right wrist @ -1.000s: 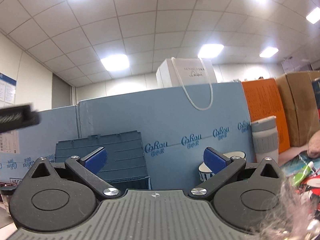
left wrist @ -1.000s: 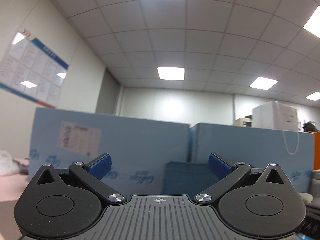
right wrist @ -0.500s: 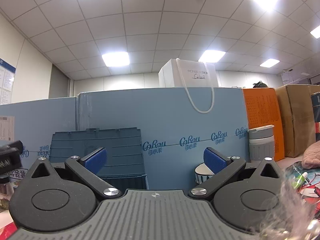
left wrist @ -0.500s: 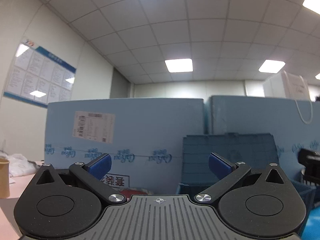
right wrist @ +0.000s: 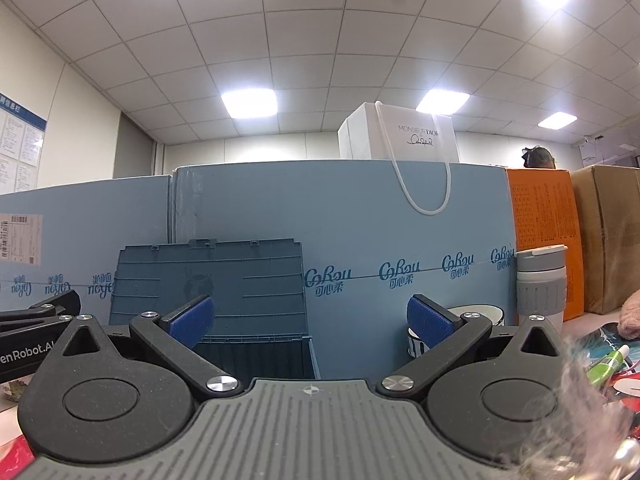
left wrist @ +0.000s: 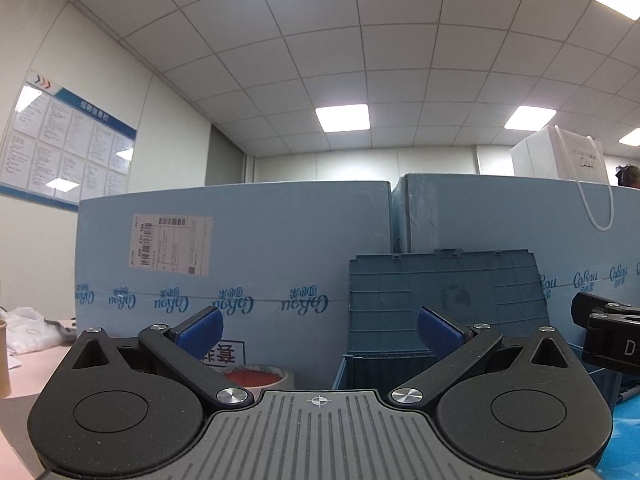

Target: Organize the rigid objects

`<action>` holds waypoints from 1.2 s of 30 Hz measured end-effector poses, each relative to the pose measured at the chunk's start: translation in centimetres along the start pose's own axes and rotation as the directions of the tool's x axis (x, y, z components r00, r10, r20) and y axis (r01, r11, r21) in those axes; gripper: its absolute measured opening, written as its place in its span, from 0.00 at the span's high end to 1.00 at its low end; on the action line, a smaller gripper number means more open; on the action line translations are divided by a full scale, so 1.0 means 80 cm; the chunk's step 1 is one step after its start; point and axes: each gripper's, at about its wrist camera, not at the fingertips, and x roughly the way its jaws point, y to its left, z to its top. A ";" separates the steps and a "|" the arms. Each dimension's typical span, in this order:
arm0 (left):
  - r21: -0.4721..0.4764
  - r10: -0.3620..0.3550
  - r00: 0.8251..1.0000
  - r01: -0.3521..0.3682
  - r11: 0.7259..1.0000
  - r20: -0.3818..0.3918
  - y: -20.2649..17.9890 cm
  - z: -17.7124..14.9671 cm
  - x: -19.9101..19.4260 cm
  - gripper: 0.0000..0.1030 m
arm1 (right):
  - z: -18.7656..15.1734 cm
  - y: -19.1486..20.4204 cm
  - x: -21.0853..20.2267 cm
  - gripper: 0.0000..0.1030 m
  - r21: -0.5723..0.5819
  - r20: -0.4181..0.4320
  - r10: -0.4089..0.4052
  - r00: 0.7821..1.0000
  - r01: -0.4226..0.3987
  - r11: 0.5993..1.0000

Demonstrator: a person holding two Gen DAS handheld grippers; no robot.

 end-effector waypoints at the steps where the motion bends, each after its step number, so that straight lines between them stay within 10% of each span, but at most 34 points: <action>1: 0.000 0.003 1.000 -0.003 1.000 0.002 0.000 0.000 0.000 0.00 | 0.000 0.000 0.000 0.00 0.000 -0.001 0.000 1.000 0.000 1.000; 36: -0.034 -0.070 0.995 0.068 0.997 -0.068 0.003 -0.004 0.011 0.00 | 0.000 0.005 0.002 0.00 -0.031 -0.033 0.029 0.999 -0.030 0.999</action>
